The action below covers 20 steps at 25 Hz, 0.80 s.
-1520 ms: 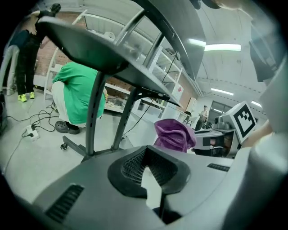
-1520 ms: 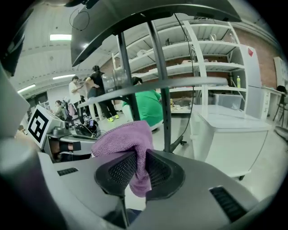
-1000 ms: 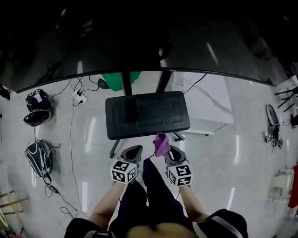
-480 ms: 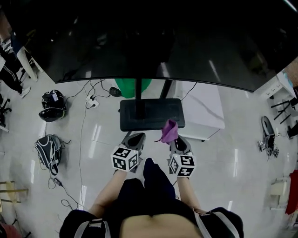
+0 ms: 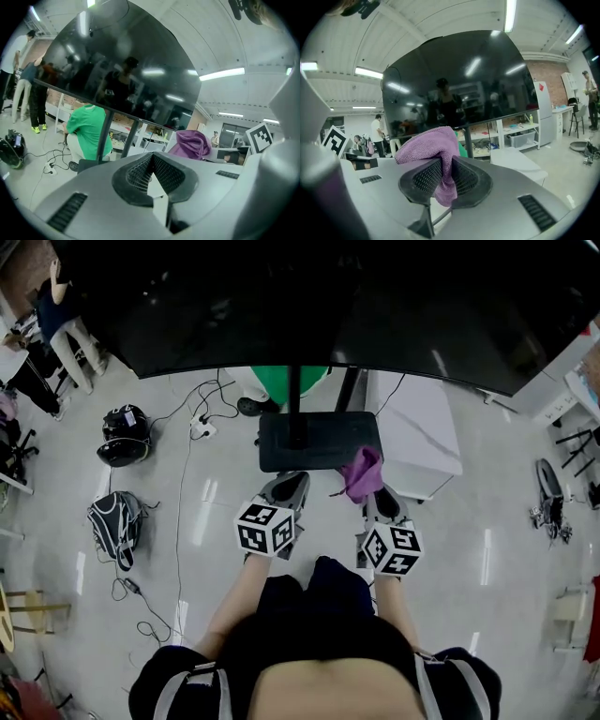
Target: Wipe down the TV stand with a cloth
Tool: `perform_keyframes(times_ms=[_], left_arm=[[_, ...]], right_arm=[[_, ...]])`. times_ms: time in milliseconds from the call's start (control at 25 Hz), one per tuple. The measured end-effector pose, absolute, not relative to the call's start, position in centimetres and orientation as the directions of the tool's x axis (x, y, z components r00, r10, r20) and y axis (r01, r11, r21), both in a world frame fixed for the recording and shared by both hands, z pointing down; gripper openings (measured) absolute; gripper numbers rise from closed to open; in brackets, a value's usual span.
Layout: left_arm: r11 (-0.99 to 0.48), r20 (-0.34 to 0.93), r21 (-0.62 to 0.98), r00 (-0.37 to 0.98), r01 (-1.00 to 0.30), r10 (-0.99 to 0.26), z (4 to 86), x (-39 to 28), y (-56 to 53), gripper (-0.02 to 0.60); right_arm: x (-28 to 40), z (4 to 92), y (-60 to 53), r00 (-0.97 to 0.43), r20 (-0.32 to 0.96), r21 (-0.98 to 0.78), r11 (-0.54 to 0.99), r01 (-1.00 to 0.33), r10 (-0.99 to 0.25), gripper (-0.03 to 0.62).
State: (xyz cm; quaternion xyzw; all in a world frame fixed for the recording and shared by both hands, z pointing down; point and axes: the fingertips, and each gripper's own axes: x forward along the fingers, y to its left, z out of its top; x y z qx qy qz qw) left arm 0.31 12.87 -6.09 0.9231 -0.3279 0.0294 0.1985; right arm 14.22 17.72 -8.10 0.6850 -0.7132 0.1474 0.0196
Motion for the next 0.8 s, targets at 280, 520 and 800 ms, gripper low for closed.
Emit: perform_keyframes(times_ms=[280, 520, 800], left_arm=[[-0.702, 0.181, 0.345, 0.778, -0.623, -0.602, -7.0, 2.9, 12.6, 0.006], [-0.712, 0.19, 0.329, 0.782, -0.62, -0.593, -7.0, 6.3, 12.4, 0.006], [-0.721, 0.178, 0.32, 0.786, -0.615, -0.592, -6.9, 8.8, 10.4, 0.006]], right_arm=[[17.7, -8.8, 17.1, -0.051, 0.238, -0.157, 0.013, -0.988, -0.97, 0.069], [20.2, -9.4, 17.0, -0.075, 0.216, -0.175, 0.037, -0.984, -0.973, 0.069], [21.6, -8.7, 15.3, -0.106, 0.211, -0.154, 0.074, -0.985, -0.972, 0.069]])
